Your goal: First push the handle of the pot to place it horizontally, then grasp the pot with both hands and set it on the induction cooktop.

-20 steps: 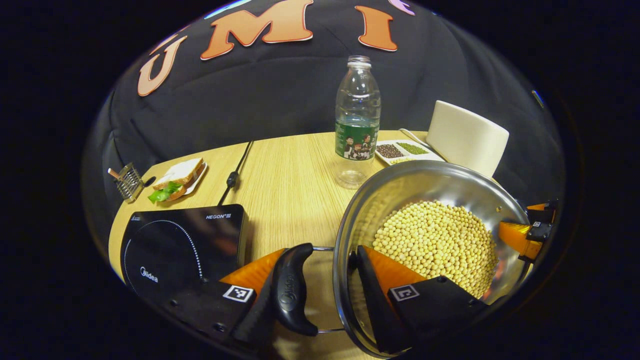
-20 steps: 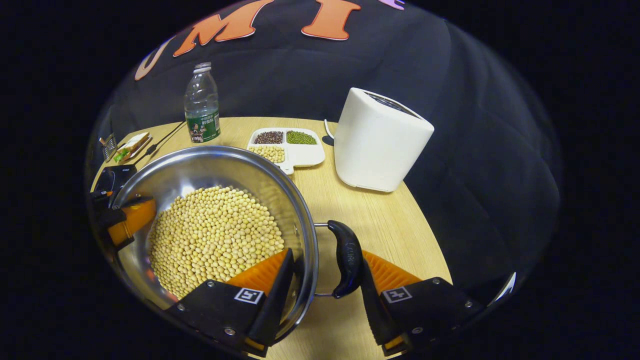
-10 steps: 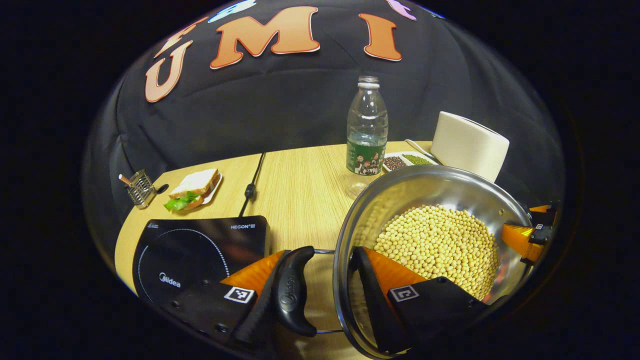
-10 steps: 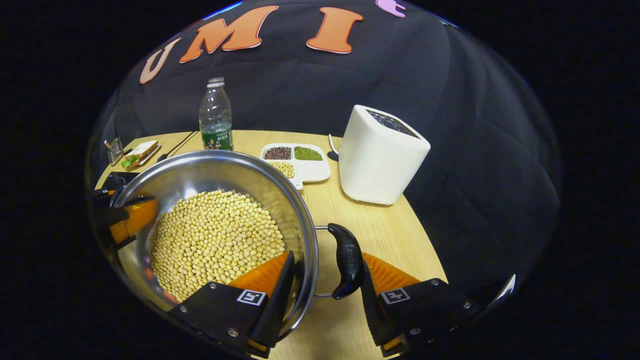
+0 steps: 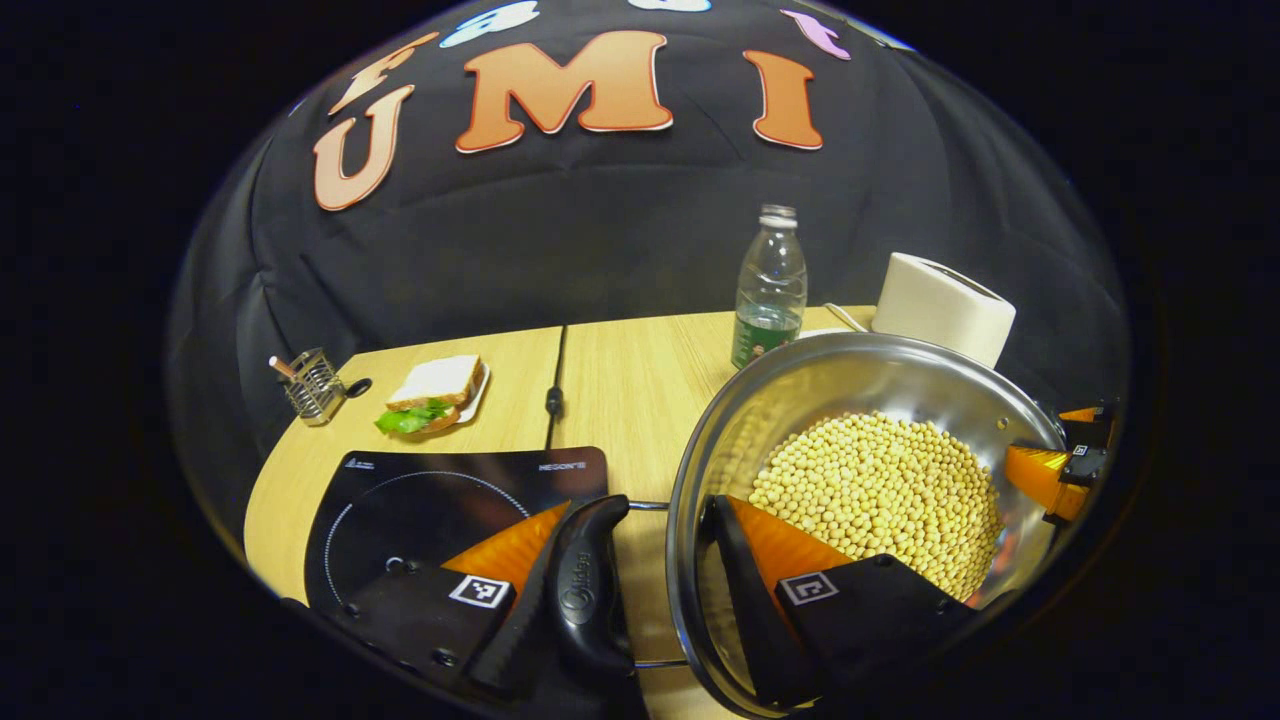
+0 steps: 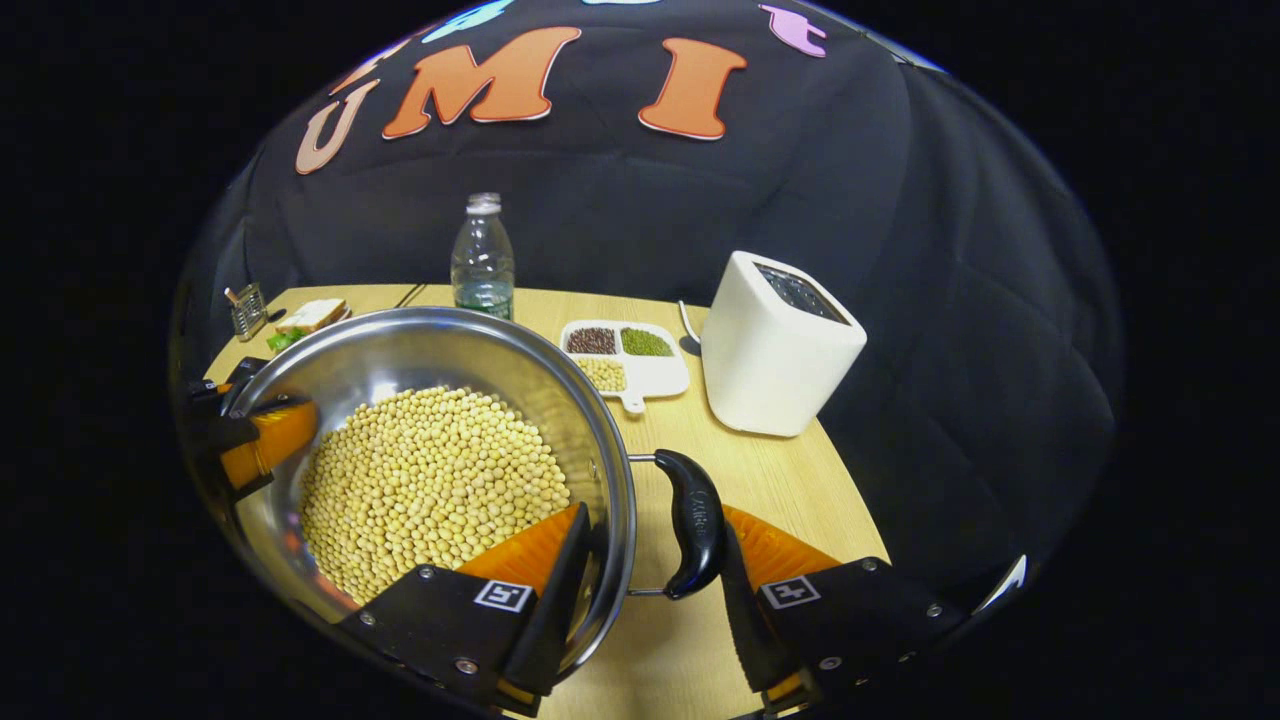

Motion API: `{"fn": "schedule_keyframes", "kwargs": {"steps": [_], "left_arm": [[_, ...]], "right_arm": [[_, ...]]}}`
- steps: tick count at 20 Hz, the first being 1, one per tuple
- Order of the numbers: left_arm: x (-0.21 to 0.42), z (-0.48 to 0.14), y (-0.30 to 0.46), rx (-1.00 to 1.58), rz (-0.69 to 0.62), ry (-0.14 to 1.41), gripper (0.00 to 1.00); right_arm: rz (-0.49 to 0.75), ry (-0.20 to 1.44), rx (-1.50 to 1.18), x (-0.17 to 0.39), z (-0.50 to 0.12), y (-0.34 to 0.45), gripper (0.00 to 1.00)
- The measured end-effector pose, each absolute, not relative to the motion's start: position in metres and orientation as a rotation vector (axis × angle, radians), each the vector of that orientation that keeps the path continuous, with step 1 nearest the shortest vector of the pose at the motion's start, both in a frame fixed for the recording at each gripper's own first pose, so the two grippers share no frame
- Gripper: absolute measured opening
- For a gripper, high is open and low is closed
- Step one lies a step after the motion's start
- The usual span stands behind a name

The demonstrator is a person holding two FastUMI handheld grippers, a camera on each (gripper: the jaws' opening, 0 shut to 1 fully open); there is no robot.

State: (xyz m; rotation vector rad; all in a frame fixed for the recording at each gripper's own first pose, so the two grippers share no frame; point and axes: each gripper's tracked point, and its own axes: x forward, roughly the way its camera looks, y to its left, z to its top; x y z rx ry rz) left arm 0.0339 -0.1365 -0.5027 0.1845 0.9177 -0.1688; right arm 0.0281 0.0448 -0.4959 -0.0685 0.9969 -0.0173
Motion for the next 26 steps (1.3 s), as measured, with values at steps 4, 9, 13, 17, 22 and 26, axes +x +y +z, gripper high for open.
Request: {"fn": "schedule_keyframes", "kwargs": {"steps": [4, 9, 13, 17, 22, 26], "left_arm": [[0.034, -0.466, -0.109, 0.194, -0.137, 0.897, 0.86], [0.033, -0.444, -0.072, 0.215, -0.093, 0.879, 0.83], [0.029, -0.430, -0.045, 0.194, -0.065, 0.882, 0.83], [0.025, -0.412, -0.023, 0.171, -0.045, 0.871, 0.80], [0.027, -0.387, 0.013, 0.159, -0.008, 0.856, 0.83], [0.031, -0.366, 0.047, 0.172, 0.032, 0.845, 0.80]], "right_arm": [[0.011, 0.983, -0.060, 0.028, -0.503, 0.045, 0.69], [0.046, 0.985, -0.034, 0.030, -0.505, 0.043, 0.68], [0.073, 0.961, -0.055, 0.037, -0.504, 0.042, 0.68], [0.089, 0.932, -0.088, 0.043, -0.501, 0.041, 0.69], [0.116, 0.904, -0.097, 0.048, -0.500, 0.040, 0.69], [0.145, 0.888, -0.083, 0.050, -0.505, 0.041, 0.69]]}}
